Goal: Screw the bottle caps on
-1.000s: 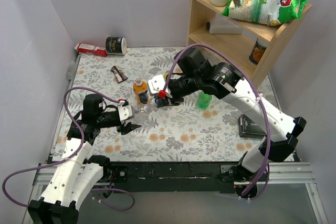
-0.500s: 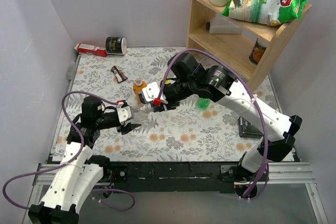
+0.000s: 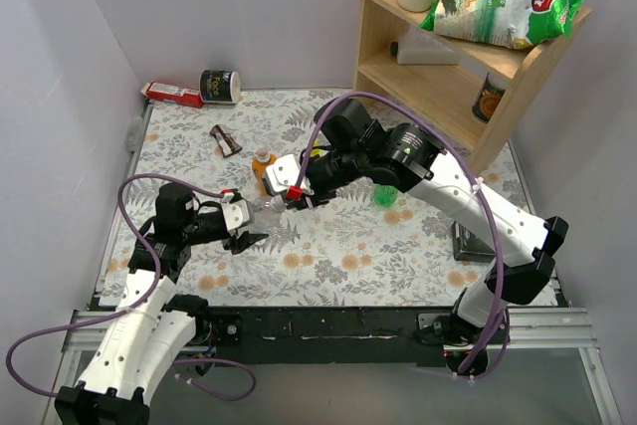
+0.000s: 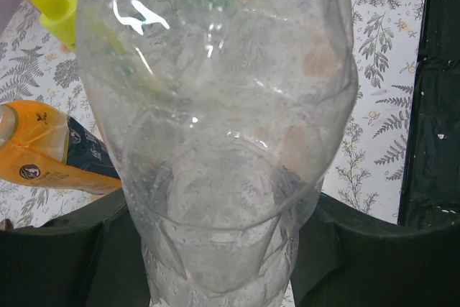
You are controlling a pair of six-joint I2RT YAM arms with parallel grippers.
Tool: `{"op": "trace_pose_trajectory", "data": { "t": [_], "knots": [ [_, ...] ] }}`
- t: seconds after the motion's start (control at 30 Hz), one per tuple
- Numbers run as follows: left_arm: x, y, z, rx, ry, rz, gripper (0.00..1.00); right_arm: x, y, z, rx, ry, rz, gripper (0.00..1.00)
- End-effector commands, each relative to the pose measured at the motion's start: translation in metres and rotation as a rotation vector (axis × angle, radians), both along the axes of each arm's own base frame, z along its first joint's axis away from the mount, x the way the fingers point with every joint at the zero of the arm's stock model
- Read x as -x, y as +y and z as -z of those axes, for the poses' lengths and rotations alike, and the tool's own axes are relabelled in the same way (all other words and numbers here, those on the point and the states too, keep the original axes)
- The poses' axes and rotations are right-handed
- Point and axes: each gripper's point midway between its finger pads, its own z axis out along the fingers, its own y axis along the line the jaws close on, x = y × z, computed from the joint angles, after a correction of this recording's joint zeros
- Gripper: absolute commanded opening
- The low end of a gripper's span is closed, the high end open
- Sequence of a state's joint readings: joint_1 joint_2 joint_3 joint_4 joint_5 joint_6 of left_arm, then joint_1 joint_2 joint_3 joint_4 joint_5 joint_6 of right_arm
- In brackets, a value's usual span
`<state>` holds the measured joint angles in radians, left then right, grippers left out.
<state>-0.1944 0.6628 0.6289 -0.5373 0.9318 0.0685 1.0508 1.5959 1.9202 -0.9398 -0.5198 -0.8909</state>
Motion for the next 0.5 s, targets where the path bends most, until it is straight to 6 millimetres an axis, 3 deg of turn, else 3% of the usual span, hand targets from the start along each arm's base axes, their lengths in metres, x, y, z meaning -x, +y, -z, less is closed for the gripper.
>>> {"op": "trace_pose_trajectory", "data": {
  "t": [0.0, 0.23, 0.47],
  "knots": [
    [-0.004, -0.006, -0.02, 0.043, -0.067, 0.025, 0.0, 0.007, 0.009, 0.001, 0.002, -0.015, -0.06, 0.3],
    [-0.022, -0.003, -0.031, 0.122, -0.057, -0.1, 0.0, 0.009, 0.006, 0.012, 0.058, 0.004, -0.079, 0.29],
    [-0.023, 0.0, -0.044, 0.159, -0.245, -0.118, 0.0, 0.005, 0.006, 0.018, 0.075, 0.096, -0.025, 0.28]
  ]
}}
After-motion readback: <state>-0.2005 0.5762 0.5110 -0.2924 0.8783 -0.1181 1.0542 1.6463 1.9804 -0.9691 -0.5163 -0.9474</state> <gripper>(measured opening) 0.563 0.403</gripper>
